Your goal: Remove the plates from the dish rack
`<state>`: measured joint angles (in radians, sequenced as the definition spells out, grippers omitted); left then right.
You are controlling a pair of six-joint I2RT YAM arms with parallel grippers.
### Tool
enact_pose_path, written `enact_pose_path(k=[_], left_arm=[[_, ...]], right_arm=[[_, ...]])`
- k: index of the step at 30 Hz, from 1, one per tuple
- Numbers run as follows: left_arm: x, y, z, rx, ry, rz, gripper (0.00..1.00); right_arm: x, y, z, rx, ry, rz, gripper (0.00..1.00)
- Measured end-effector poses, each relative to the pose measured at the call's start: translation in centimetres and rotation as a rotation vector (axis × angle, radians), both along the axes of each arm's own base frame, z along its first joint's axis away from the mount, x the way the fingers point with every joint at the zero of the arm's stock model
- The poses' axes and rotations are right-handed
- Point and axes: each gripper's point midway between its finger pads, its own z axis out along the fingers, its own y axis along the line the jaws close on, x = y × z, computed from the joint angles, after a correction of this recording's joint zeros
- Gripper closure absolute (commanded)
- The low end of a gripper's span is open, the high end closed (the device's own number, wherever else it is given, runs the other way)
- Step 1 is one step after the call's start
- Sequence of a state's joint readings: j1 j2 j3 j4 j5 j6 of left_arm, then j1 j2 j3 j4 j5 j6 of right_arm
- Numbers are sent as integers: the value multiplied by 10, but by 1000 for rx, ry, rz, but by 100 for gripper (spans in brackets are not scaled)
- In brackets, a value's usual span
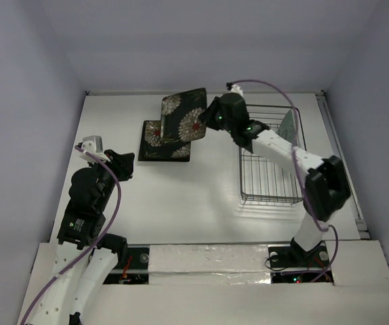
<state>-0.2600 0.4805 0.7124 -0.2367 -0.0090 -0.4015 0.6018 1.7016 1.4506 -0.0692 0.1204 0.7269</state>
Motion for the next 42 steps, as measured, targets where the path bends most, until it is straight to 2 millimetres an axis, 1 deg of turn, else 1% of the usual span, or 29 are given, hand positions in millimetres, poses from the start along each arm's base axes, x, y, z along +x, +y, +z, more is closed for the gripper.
enact_pose_path(k=[3,6,9,11,16,18,21,22,24,25,27,28,30,31,33,34,38,40,42], left_arm=[[0,0,0,0,0,0,86],[0,0,0,0,0,0,86],[0,0,0,0,0,0,86],[0,0,0,0,0,0,86],[0,0,0,0,0,0,86],[0,0,0,0,0,0,86],[0,0,0,0,0,-3,85],[0,-1,0,-1,0,-6,85],[-1,-2,0,-2,0,-11,85],[-1,-2,0,-2,0,-11,85],[-1,-2,0,-2,-1,-14,85],[-1,-2,0,-2,-1,-14,85],[-2,-2,1,-4,-4,-17,85],[-2,-3,1,-4,-5,-18,85],[-2,-3,2,-5,-7,-18,85],[-2,-3,2,-5,-7,-19,85],[-2,-3,2,-5,-7,-22,85],[-2,-3,2,-5,-7,-22,85],[-3,-3,3,-6,-9,-23,85]], right_arm=[[5,38,-58,34,112,34,100],[7,65,-100,51,196,54,100],[11,79,-125,81,244,59,100],[16,85,-134,105,259,55,100],[21,93,-144,163,283,47,100],[24,94,-147,181,285,42,98],[26,95,-151,195,293,37,86],[26,96,-154,197,298,38,77],[25,97,-155,205,307,42,68],[26,99,-154,208,306,48,55],[27,104,-147,212,298,66,44],[28,104,-144,205,291,74,34],[29,106,-137,188,279,89,26],[29,106,-135,173,274,96,18],[30,105,-132,130,269,107,12],[30,104,-132,101,272,113,8],[32,102,-131,-15,272,146,5],[35,100,-136,-79,276,159,2],[34,95,-147,-151,293,170,1]])
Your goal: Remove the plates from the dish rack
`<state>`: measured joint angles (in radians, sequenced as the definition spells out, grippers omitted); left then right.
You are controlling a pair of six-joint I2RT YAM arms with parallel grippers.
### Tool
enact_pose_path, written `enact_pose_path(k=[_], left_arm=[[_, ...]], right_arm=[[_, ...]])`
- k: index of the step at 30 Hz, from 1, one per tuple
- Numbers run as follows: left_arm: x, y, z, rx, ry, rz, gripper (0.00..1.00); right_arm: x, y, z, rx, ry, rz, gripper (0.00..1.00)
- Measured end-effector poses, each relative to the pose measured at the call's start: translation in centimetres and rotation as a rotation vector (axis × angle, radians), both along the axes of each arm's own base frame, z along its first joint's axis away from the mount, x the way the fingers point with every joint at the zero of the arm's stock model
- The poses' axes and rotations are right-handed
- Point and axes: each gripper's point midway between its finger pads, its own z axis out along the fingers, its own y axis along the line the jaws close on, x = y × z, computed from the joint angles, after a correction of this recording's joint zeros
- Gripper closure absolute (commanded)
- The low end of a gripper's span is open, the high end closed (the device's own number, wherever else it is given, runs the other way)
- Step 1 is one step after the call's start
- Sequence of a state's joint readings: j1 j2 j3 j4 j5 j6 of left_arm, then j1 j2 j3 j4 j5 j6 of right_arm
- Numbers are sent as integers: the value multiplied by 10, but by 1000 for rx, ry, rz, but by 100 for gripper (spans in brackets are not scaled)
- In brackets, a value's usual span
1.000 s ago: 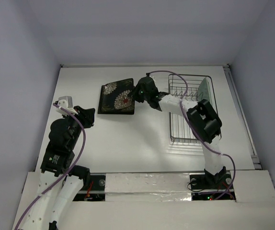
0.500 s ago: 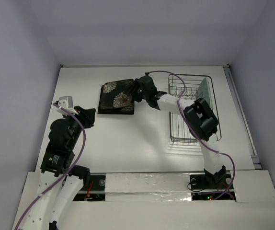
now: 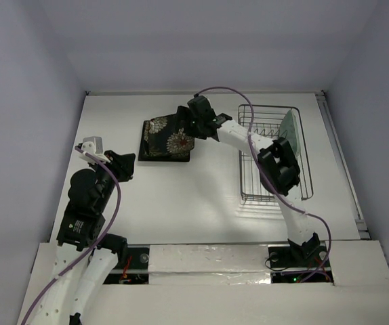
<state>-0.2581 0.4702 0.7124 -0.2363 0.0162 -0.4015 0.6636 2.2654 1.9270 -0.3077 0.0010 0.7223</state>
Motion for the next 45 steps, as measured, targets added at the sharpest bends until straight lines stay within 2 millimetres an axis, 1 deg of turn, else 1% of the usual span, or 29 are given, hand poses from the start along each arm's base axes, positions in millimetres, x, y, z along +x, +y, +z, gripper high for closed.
enact_pose_path(k=[4,6,9,12,13,16,18,19,20,21,24,27,28,31,33,35,36,37,38,39,40,41,43,44,45], left_arm=[[-1,0,1,-1,-3,-2,85],[-1,0,1,-1,-2,-2,85],[-1,0,0,-1,-2,-2,85],[-1,0,0,-1,-1,-2,85],[-1,0,0,-1,-1,-2,85],[-1,0,0,-1,-1,-2,85],[-1,0,0,-1,-2,-2,85],[-1,0,0,-1,-2,-2,85],[-1,0,0,-1,-1,-2,85],[-1,0,0,-1,-2,-2,85],[-1,0,0,-1,-2,-2,85],[-1,0,0,-1,-2,-3,85],[-1,0,0,-1,-2,-3,85],[-1,0,0,-1,-2,-3,85],[-1,0,0,-1,-2,-3,85],[-1,-1,0,-1,-2,-4,85],[-1,-1,0,-1,-2,-6,85],[-1,-1,0,-1,-2,-7,85],[-1,-1,0,-2,-2,-8,85],[-1,-1,0,-2,-3,-9,85],[-1,-1,0,-2,-3,-9,85],[-1,-1,1,-2,-4,-9,86],[-2,-1,2,-4,-10,-9,90],[-3,-1,3,-5,-14,-9,91],[-4,-1,4,-6,-19,-9,95]], right_arm=[[-7,-12,-27,-123,39,32,1],[-12,-18,-37,-167,58,46,1],[-18,-23,-43,-220,67,60,1],[-20,-24,-43,-254,55,70,4],[-21,-23,-43,-262,52,75,12],[-24,-23,-44,-278,49,89,28],[-25,-21,-44,-279,46,95,30],[-26,-20,-44,-279,45,98,39],[-26,-20,-44,-281,43,102,45],[-27,-20,-44,-284,46,102,48],[-28,-20,-41,-284,50,107,47],[-25,-16,-33,-282,41,112,36],[-23,-14,-28,-278,30,114,28],[-16,-12,-17,-277,-5,111,21],[-15,-14,-14,-295,-23,101,20],[-17,-22,-13,-324,-32,90,22],[-21,-29,-11,-345,-37,83,27],[-25,-37,-7,-366,-46,75,47],[-29,-43,-1,-378,-59,70,64],[-35,-54,8,-396,-73,57,83],[-41,-67,22,-414,-96,44,100],[-46,-80,38,-417,-128,22,100],[-58,-111,78,-410,-196,-37,100],[-64,-129,97,-405,-229,-69,100],[-68,-149,118,-392,-270,-112,100]])
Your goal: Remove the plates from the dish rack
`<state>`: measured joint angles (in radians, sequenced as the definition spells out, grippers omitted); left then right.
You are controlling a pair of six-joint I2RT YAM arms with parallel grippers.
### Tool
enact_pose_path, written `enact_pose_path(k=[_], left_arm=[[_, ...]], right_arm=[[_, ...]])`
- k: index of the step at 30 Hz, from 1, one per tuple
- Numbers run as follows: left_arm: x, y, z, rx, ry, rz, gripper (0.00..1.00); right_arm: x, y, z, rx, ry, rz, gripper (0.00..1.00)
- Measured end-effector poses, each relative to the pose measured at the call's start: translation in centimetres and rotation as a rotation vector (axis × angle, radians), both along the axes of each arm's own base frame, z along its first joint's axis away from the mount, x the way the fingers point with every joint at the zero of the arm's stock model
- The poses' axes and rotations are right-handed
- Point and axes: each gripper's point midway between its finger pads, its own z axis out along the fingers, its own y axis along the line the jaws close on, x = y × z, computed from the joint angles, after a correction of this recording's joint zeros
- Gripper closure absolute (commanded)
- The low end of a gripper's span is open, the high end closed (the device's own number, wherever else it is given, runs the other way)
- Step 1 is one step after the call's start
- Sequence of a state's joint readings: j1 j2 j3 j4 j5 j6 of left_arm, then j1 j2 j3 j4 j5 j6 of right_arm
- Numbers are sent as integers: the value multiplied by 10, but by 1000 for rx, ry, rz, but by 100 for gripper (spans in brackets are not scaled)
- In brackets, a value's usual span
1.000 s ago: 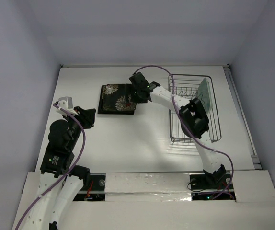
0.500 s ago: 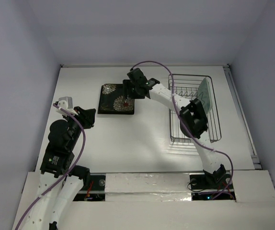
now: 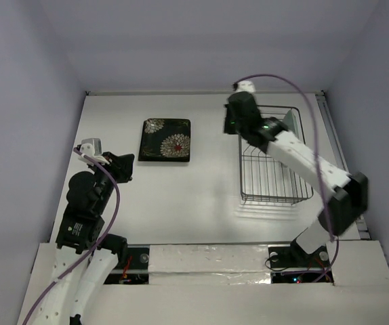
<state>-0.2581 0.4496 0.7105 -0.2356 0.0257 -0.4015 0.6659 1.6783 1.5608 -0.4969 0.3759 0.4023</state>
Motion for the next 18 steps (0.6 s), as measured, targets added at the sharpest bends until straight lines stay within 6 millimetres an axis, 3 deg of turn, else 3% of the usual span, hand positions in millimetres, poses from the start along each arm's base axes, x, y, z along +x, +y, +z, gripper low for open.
enact_pose_path(k=[3,4,6,7,8,11,15,18], left_arm=[[-2,1,2,-3,-10,1,100],[-2,1,3,-3,-13,0,100],[-3,1,3,-4,-16,0,100],[-3,0,3,-4,-17,-2,100],[-3,0,3,-4,-18,-2,99],[-6,-1,3,-5,-22,-10,93],[-9,-3,6,-10,-37,-19,80],[-12,-4,9,-14,-52,-26,76]], right_arm=[[-7,-94,52,16,-122,-188,95],[-9,-124,61,9,-148,-259,81],[-13,-191,67,-40,-168,-429,64],[-17,-218,64,-81,-157,-502,50],[-19,-235,59,-113,-139,-548,47],[-22,-261,26,-226,-28,-589,44],[-17,-265,-23,-345,143,-544,44],[-10,-266,-48,-409,240,-509,46]])
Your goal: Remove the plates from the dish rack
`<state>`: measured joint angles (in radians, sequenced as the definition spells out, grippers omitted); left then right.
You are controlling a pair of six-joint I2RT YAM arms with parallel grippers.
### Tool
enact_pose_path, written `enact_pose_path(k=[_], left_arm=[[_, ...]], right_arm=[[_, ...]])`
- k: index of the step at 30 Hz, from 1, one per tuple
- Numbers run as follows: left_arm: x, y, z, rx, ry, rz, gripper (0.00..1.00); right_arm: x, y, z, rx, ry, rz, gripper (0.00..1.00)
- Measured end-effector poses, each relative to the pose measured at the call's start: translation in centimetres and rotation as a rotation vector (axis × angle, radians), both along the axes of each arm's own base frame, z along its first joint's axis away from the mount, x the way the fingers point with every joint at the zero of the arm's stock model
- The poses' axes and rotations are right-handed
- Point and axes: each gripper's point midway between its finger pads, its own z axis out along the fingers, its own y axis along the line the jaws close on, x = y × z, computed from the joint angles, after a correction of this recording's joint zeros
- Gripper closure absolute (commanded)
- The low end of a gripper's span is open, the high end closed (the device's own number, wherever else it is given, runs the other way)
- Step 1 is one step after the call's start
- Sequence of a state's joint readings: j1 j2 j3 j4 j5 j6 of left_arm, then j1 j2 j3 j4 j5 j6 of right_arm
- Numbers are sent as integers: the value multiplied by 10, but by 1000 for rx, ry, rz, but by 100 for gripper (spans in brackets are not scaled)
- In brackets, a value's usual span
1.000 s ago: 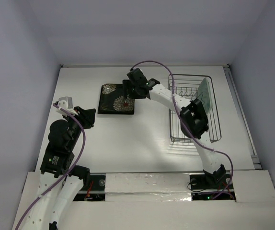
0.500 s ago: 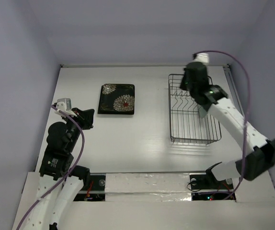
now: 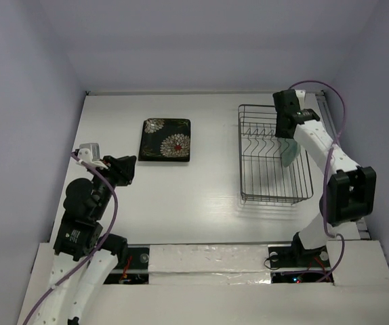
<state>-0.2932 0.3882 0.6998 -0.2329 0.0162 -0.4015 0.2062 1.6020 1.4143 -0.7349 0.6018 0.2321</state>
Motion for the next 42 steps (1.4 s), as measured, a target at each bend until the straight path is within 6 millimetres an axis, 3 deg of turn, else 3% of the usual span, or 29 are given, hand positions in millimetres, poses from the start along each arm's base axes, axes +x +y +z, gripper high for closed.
enact_pose_path(k=[6,12,19,26,30,36,39,42], left_arm=[[-5,-2,4,-6,-19,-13,73],[-5,-2,5,-7,-24,-10,71],[-8,-2,7,-9,-31,-11,71],[-8,-2,6,-9,-29,-11,71],[-8,-2,6,-8,-29,-9,71],[-7,-2,5,-7,-25,-9,71],[-6,-3,4,-5,-20,-8,71],[-5,-3,3,-4,-16,-8,71]], right_arm=[[19,-15,-18,-55,95,-28,48],[40,-28,-32,-115,150,-53,66],[38,-33,-30,-183,198,-26,97],[29,-32,-20,-216,197,43,100],[25,-32,-1,-248,167,60,100],[14,-35,48,-287,69,36,100],[8,-31,81,-272,-5,27,100],[2,-13,122,-221,-130,37,100]])
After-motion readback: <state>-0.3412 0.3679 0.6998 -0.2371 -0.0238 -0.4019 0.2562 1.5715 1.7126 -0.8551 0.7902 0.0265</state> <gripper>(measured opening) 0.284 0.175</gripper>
